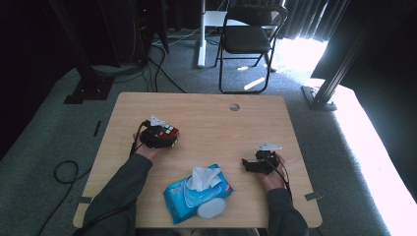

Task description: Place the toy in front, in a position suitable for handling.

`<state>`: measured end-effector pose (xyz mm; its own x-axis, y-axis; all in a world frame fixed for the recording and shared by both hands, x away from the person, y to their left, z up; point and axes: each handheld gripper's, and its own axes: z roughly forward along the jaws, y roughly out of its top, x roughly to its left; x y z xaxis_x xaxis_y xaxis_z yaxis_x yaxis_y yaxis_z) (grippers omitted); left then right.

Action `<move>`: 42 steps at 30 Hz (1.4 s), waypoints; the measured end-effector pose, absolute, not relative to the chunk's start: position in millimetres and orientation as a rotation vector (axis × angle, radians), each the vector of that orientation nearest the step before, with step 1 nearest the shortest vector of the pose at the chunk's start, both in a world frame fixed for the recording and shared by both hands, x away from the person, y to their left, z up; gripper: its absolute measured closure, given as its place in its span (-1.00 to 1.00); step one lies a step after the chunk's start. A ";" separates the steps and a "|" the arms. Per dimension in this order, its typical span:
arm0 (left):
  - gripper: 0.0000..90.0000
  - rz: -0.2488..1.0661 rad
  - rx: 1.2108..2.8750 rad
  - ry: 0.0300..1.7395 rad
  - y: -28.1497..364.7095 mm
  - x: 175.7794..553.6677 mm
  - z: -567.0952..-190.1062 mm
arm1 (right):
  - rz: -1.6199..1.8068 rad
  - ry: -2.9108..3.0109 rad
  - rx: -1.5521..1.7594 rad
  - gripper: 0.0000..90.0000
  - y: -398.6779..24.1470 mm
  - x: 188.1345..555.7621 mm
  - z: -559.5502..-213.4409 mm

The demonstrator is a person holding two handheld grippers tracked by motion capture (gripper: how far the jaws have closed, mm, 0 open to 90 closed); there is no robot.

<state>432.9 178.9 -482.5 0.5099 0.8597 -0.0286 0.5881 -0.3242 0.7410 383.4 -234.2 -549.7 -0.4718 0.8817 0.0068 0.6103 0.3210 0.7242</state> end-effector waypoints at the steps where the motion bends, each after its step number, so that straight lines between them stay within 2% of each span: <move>1: -0.24 0.488 2.041 1.180 178.9 432.9 -482.5 | 0.949 2.202 1.324 -0.71 -234.2 383.4 -549.7; 42: -0.24 0.444 2.085 1.058 127.3 444.8 -470.8 | 0.949 2.202 1.324 -0.71 -234.2 383.4 -549.7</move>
<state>444.8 127.3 -470.8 0.5992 0.8002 -0.0251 0.5426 -0.3829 0.7476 383.4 -234.2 -549.7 -0.4715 0.8818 0.0070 0.6107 0.3208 0.7240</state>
